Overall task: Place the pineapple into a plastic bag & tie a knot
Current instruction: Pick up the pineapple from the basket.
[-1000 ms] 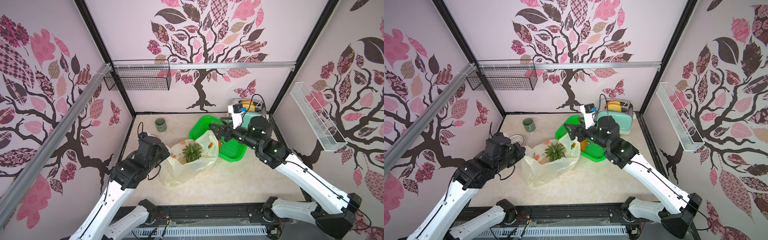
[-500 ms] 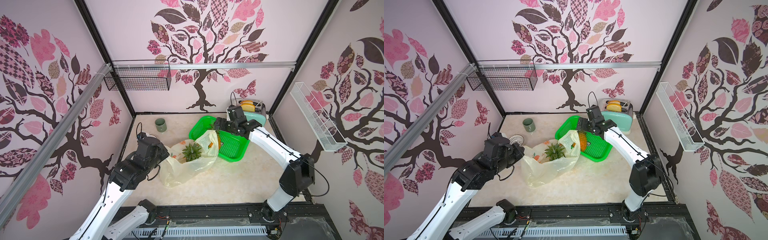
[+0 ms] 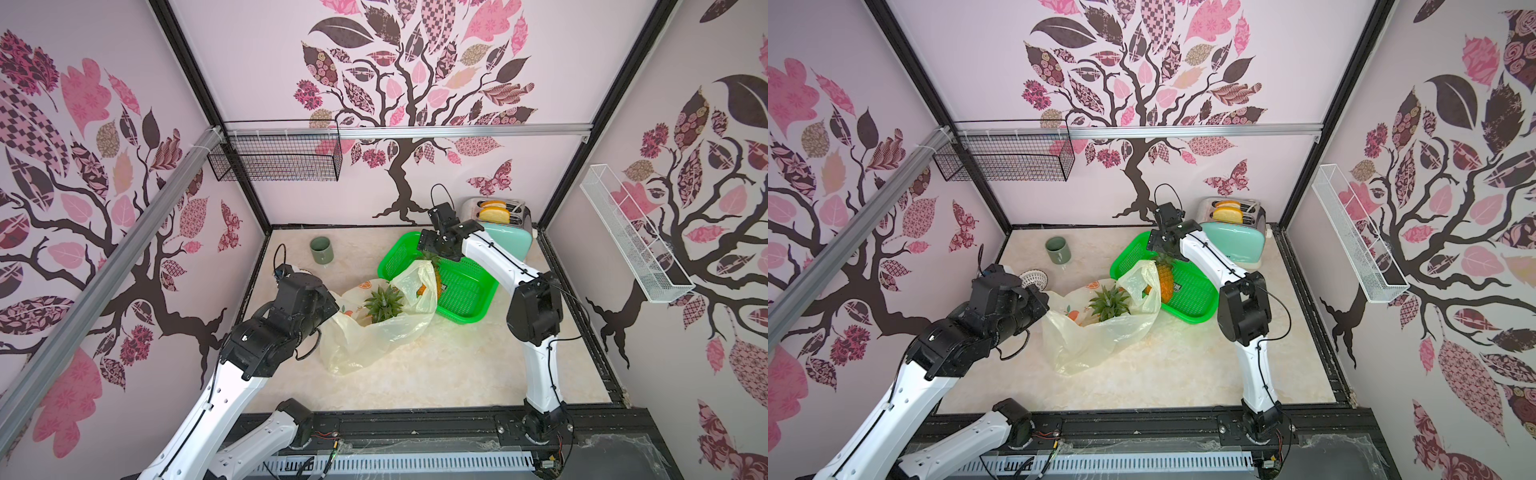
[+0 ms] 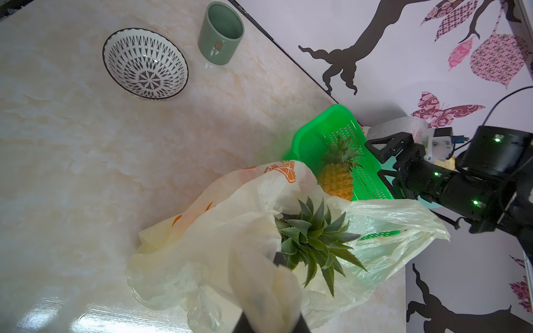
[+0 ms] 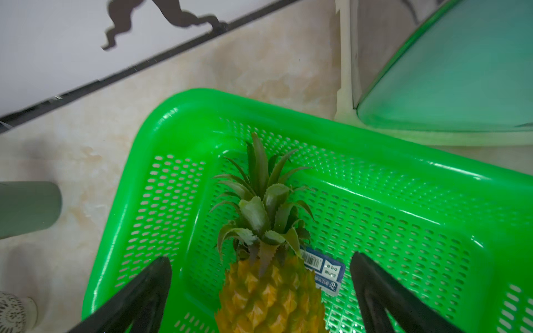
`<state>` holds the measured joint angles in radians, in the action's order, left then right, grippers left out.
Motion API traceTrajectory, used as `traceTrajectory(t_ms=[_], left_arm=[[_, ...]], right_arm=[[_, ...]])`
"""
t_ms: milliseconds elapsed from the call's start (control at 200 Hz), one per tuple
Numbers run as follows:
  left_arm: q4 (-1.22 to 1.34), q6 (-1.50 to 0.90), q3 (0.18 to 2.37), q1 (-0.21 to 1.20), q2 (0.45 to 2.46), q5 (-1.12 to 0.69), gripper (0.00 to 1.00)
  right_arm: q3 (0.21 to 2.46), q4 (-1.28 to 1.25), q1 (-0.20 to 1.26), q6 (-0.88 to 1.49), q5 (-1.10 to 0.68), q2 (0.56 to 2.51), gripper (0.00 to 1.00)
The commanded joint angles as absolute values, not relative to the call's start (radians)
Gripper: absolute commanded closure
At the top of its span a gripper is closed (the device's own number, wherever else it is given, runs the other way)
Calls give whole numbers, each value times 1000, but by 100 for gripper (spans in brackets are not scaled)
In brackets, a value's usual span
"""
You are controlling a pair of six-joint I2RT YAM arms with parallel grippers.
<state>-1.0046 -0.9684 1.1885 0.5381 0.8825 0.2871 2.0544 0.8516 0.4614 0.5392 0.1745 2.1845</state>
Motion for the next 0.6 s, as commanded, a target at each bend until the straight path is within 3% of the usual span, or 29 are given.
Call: traceTrajectory(t_ms=[0, 595], left_arm=[[-1003, -964, 1213, 534, 890, 305, 100], [-1003, -956, 1210, 533, 889, 302, 100]], right_arm=[[2134, 933, 464, 546, 195, 2238, 1], [2440, 1004, 456, 506, 207, 2553, 1]])
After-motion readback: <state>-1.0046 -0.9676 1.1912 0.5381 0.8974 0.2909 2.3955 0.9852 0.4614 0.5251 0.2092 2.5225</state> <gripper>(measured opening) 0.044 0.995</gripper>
